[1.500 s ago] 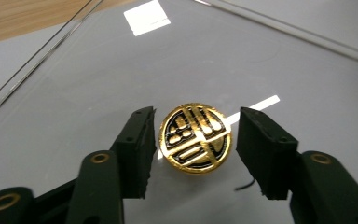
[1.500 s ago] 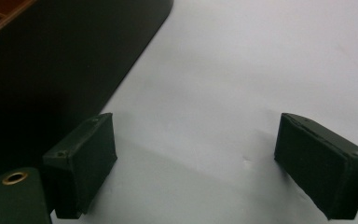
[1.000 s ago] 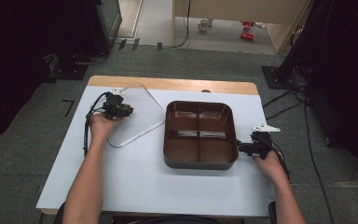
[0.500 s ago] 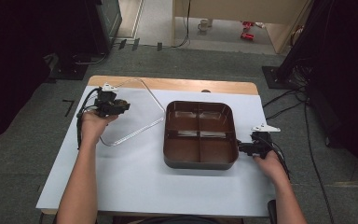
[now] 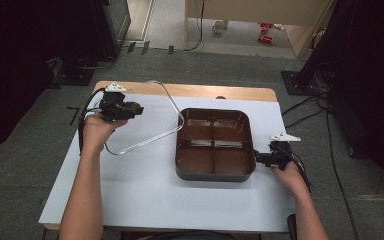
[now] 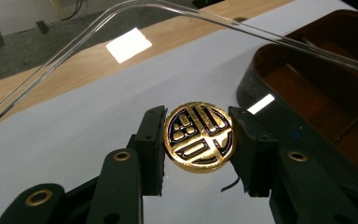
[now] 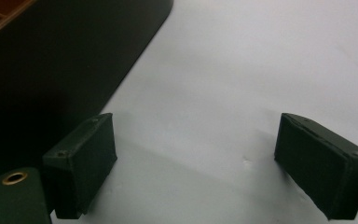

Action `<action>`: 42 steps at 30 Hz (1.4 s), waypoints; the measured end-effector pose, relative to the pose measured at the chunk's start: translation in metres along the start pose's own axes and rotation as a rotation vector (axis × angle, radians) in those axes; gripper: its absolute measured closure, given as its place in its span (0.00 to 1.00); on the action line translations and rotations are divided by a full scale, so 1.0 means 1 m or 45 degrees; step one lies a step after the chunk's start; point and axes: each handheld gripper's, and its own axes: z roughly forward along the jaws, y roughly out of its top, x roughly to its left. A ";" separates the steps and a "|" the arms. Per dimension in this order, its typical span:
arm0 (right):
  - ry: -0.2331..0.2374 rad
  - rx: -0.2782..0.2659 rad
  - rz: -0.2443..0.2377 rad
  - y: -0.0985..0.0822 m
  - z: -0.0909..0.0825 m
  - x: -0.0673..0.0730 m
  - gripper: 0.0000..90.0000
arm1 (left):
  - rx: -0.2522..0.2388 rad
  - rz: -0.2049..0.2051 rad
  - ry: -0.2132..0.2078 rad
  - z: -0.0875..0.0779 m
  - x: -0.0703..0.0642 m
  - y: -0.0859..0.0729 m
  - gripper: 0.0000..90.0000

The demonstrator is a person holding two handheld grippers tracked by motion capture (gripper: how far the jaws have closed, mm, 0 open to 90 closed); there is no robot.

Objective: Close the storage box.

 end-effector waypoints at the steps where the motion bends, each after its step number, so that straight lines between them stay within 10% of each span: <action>1: 0.001 0.001 0.001 0.000 0.000 0.000 0.13 | 0.000 0.015 -0.013 0.000 -0.003 0.001 0.66; 29: -0.001 0.001 0.001 0.000 0.000 0.000 0.13 | 0.042 0.295 -0.216 0.055 -0.097 0.016 0.66; 42: 0.000 0.000 0.002 0.000 0.000 0.000 0.13 | 0.073 0.347 -0.333 0.083 -0.133 0.031 0.66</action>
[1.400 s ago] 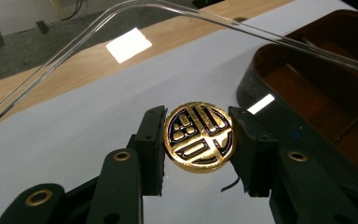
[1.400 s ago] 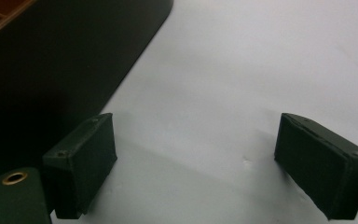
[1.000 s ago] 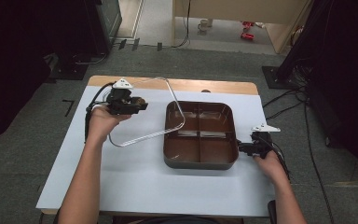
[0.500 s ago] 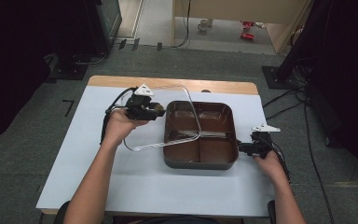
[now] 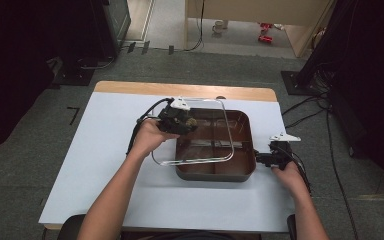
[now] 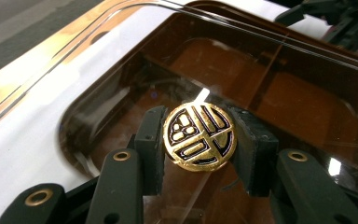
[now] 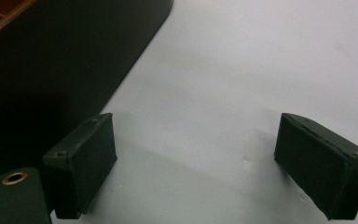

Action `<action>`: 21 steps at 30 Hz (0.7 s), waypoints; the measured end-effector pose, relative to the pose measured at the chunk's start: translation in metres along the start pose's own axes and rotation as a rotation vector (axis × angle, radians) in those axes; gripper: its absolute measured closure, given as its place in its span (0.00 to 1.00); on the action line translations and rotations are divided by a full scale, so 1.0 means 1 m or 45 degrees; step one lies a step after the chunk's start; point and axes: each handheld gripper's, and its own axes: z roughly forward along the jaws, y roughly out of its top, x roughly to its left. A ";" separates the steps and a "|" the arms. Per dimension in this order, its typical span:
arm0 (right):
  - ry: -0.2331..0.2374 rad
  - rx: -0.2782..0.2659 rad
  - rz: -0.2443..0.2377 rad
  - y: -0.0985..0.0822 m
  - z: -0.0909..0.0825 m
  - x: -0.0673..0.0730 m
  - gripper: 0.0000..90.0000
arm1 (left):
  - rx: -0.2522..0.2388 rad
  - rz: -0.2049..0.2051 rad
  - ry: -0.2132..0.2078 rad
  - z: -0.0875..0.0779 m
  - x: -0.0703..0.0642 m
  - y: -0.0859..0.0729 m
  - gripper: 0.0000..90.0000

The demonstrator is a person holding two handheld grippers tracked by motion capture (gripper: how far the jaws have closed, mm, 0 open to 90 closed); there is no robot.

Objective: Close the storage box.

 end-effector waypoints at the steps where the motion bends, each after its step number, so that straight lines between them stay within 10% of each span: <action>1: 0.000 0.000 0.000 0.000 0.000 0.000 0.13 | 0.005 0.012 -0.003 0.003 -0.002 0.002 0.66; 21: 0.000 0.000 -0.001 0.000 0.000 0.000 0.13 | 0.102 0.103 -0.085 0.051 -0.030 0.017 0.66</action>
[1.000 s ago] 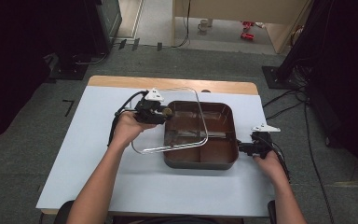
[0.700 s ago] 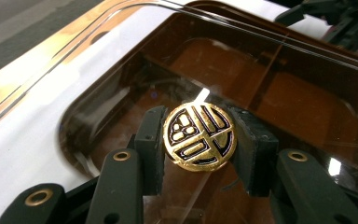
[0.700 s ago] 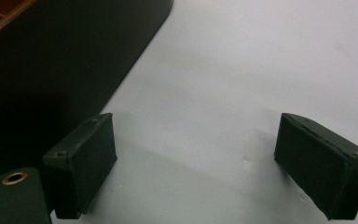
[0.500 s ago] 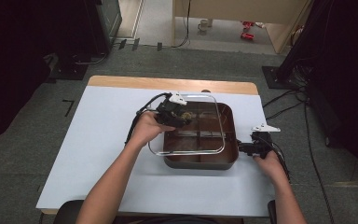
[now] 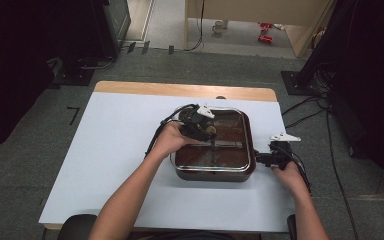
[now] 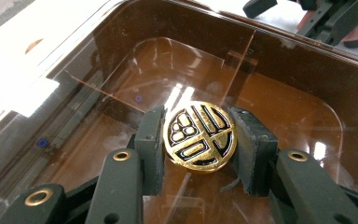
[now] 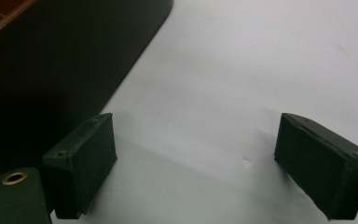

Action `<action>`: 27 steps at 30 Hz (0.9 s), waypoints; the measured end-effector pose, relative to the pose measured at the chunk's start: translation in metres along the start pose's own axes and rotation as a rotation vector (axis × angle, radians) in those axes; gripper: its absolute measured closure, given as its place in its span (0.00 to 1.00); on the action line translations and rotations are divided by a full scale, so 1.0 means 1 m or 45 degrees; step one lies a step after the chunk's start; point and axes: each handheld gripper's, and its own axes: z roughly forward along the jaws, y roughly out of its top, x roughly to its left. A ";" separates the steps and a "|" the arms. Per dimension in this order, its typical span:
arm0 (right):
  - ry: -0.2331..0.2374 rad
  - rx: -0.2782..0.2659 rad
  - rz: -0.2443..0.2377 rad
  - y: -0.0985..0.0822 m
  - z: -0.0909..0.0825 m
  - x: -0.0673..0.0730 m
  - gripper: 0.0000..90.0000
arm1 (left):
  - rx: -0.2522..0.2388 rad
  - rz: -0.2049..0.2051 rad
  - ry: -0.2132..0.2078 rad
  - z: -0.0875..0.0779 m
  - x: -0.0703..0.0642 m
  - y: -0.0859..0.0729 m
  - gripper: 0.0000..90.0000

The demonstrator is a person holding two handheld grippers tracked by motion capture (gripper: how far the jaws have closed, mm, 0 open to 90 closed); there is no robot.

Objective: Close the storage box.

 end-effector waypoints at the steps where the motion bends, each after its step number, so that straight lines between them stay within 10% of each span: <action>1: 0.000 0.000 -0.001 0.000 0.000 0.000 0.13 | 0.006 0.004 0.004 0.002 -0.002 0.000 0.66; 27: 0.000 0.001 -0.001 0.000 0.000 0.000 0.13 | -0.018 -0.041 -0.014 0.018 -0.008 0.000 0.65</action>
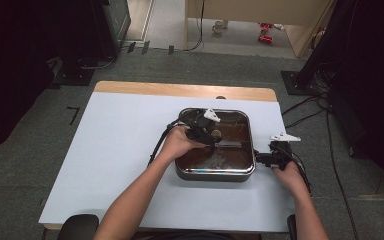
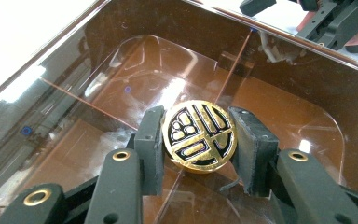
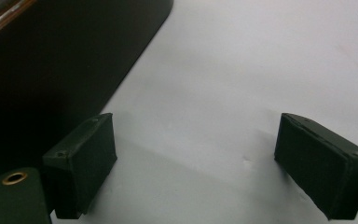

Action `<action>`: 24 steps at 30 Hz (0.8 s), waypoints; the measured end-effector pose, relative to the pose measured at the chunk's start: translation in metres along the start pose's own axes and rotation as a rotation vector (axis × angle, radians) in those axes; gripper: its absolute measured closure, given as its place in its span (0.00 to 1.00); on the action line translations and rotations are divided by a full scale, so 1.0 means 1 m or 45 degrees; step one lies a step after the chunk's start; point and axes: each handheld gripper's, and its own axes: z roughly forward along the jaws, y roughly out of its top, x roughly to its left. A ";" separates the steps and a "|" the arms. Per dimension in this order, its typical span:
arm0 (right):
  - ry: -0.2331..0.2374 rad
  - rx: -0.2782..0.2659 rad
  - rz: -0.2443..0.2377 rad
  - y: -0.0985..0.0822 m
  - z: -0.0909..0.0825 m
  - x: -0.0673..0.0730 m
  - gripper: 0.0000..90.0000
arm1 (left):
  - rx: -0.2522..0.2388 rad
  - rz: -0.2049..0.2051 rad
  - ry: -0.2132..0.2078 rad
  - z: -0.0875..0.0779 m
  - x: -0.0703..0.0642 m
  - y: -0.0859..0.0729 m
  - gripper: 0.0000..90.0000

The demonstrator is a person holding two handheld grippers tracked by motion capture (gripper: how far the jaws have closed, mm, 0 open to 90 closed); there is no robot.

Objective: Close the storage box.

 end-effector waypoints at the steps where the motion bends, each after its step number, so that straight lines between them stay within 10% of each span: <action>1: 0.000 0.000 0.000 0.000 0.000 0.000 0.13 | 0.001 0.000 -0.001 0.000 0.000 0.000 0.65; 24: 0.000 -0.002 0.003 0.000 0.000 0.000 0.13 | -0.067 -0.158 0.025 -0.053 0.017 -0.013 0.36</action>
